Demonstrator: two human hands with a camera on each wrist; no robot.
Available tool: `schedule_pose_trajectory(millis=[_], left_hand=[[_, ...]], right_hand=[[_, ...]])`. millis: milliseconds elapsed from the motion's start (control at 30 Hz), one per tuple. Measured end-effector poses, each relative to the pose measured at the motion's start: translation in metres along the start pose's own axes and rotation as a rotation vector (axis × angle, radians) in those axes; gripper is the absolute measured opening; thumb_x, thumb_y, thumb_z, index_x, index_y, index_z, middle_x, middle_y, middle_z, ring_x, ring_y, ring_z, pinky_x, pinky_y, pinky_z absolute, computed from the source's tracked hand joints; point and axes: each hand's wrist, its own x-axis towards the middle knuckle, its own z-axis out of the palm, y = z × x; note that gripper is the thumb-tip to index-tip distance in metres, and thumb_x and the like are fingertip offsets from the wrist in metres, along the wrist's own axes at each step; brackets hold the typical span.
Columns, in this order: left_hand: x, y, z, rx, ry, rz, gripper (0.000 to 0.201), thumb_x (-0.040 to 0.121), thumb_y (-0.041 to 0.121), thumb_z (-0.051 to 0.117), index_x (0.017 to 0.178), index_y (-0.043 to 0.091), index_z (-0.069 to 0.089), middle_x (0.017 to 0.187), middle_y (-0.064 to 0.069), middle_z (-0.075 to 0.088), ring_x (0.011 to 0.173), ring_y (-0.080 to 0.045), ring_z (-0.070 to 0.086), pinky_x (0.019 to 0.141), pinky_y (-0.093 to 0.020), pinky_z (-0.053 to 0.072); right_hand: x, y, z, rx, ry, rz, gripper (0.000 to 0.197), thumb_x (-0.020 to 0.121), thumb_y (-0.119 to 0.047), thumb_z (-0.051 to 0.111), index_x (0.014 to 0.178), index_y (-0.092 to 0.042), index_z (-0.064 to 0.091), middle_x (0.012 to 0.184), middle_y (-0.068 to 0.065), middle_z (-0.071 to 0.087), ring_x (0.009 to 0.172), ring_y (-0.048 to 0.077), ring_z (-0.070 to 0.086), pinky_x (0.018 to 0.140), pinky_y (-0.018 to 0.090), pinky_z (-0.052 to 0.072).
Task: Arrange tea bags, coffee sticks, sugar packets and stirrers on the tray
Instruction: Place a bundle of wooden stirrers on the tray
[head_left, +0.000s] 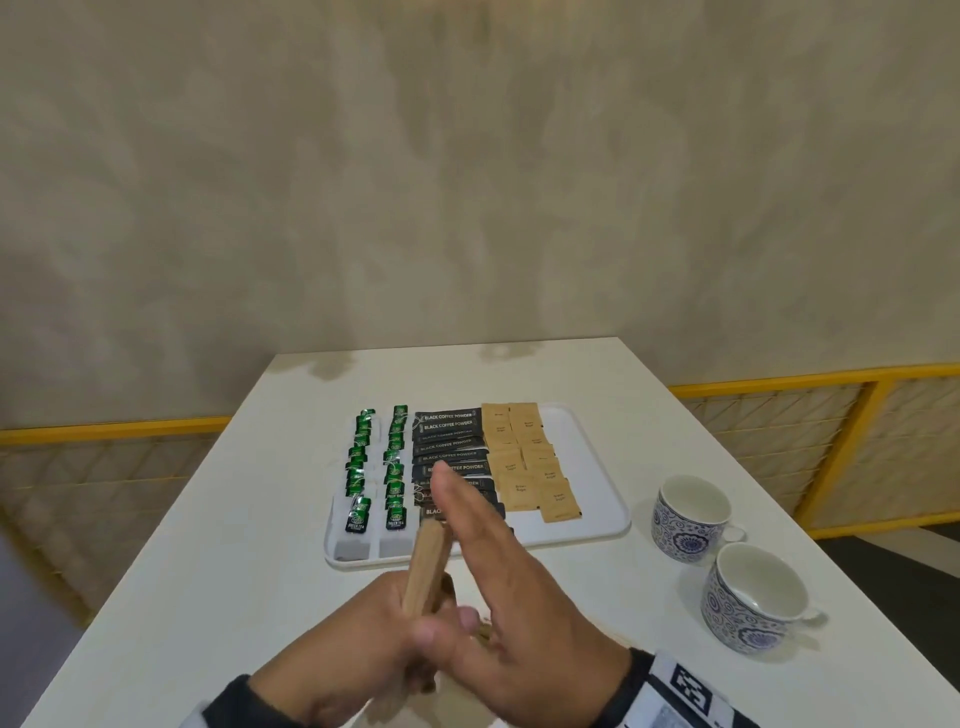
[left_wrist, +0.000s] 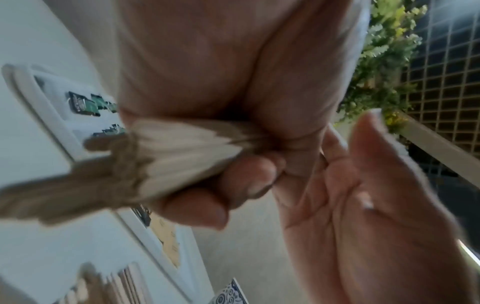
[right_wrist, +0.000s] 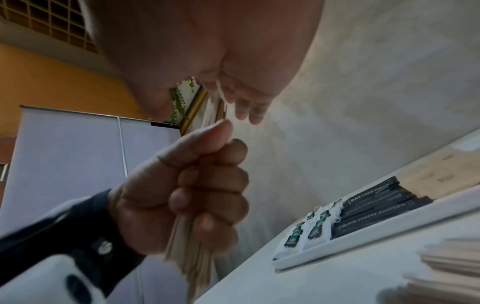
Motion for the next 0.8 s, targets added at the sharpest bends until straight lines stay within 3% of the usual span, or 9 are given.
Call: schedule_pose_trajectory(millis=[67, 167, 267, 333, 400, 467, 567, 700, 800], left_hand=[[0.0, 0.003, 0.001, -0.013, -0.033, -0.046, 0.01, 0.074, 0.013, 0.06, 0.084, 0.01, 0.06, 0.078, -0.008, 0.058, 0.073, -0.021, 0.054, 0.07, -0.033, 0.047], [-0.005, 0.007, 0.002, 0.057, -0.036, -0.089, 0.019, 0.066, 0.017, 0.063, 0.084, 0.02, 0.06, 0.084, -0.009, 0.061, 0.08, -0.026, 0.055, 0.072, -0.035, 0.048], [-0.001, 0.006, 0.005, 0.078, -0.001, -0.098, 0.02, 0.055, 0.034, 0.058, 0.072, 0.026, 0.063, 0.068, -0.006, 0.057, 0.064, -0.021, 0.052, 0.06, -0.028, 0.044], [0.001, 0.01, 0.008, 0.161, 0.025, -0.106, 0.013, 0.053, 0.037, 0.054, 0.058, 0.029, 0.063, 0.054, 0.0, 0.052, 0.053, -0.016, 0.049, 0.053, -0.024, 0.04], [0.003, 0.009, 0.01, 0.209, 0.082, -0.096, 0.011, 0.056, 0.035, 0.055, 0.059, 0.03, 0.064, 0.055, 0.001, 0.054, 0.053, -0.016, 0.049, 0.053, -0.026, 0.04], [0.001, 0.008, 0.01, 0.174, 0.117, -0.053, 0.011, 0.059, 0.029, 0.058, 0.064, 0.025, 0.067, 0.057, 0.0, 0.056, 0.054, -0.017, 0.047, 0.052, -0.027, 0.039], [-0.001, 0.013, 0.014, 0.075, 0.124, -0.03, 0.014, 0.06, 0.037, 0.064, 0.061, 0.024, 0.064, 0.056, 0.001, 0.051, 0.054, -0.014, 0.046, 0.05, -0.026, 0.041], [0.006, 0.005, 0.017, 0.038, 0.316, 0.0, 0.015, 0.05, 0.034, 0.065, 0.059, 0.023, 0.058, 0.055, 0.011, 0.054, 0.065, -0.015, 0.052, 0.05, -0.012, 0.044], [0.002, 0.007, 0.016, 0.098, 0.152, 0.009, 0.021, 0.058, 0.032, 0.06, 0.068, 0.014, 0.062, 0.056, 0.004, 0.054, 0.057, -0.012, 0.049, 0.052, -0.023, 0.043]], right_hand=[[-0.016, 0.011, 0.025, -0.06, 0.003, -0.026, 0.063, 0.1, -0.037, 0.042, 0.154, -0.022, 0.011, 0.161, -0.013, 0.006, 0.147, 0.002, 0.005, 0.118, 0.019, 0.012], [-0.01, 0.025, 0.028, -0.143, 0.04, -0.064, 0.051, 0.103, -0.032, 0.035, 0.15, -0.013, 0.032, 0.158, -0.004, 0.027, 0.146, 0.003, 0.018, 0.118, 0.022, 0.02], [-0.015, 0.022, 0.035, -0.101, -0.007, -0.019, 0.049, 0.101, -0.032, 0.041, 0.148, -0.018, 0.037, 0.152, -0.008, 0.038, 0.14, -0.003, 0.028, 0.114, 0.017, 0.025], [-0.015, 0.023, 0.031, -0.103, 0.016, 0.04, 0.051, 0.098, -0.038, 0.046, 0.147, -0.023, 0.04, 0.142, -0.01, 0.048, 0.132, -0.002, 0.038, 0.109, 0.017, 0.031], [-0.014, 0.023, 0.028, -0.149, 0.03, 0.025, 0.051, 0.098, -0.044, 0.043, 0.145, -0.023, 0.042, 0.137, -0.009, 0.052, 0.127, 0.002, 0.043, 0.107, 0.021, 0.035], [-0.015, 0.019, 0.027, -0.121, -0.013, 0.025, 0.054, 0.099, -0.047, 0.034, 0.148, -0.025, 0.036, 0.146, -0.011, 0.045, 0.134, -0.001, 0.037, 0.111, 0.021, 0.031], [-0.015, 0.012, 0.019, -0.069, 0.071, 0.004, 0.056, 0.102, -0.038, 0.032, 0.153, -0.021, 0.018, 0.159, -0.014, 0.019, 0.145, -0.001, 0.016, 0.117, 0.019, 0.017], [-0.019, 0.01, 0.022, -0.108, 0.011, -0.08, 0.055, 0.103, -0.037, 0.028, 0.152, -0.013, 0.023, 0.16, -0.008, 0.02, 0.146, 0.004, 0.016, 0.119, 0.03, 0.017], [-0.021, 0.014, 0.027, -0.116, 0.022, -0.06, 0.057, 0.103, -0.04, 0.027, 0.153, -0.013, 0.022, 0.16, -0.006, 0.018, 0.147, 0.005, 0.015, 0.118, 0.031, 0.017]])
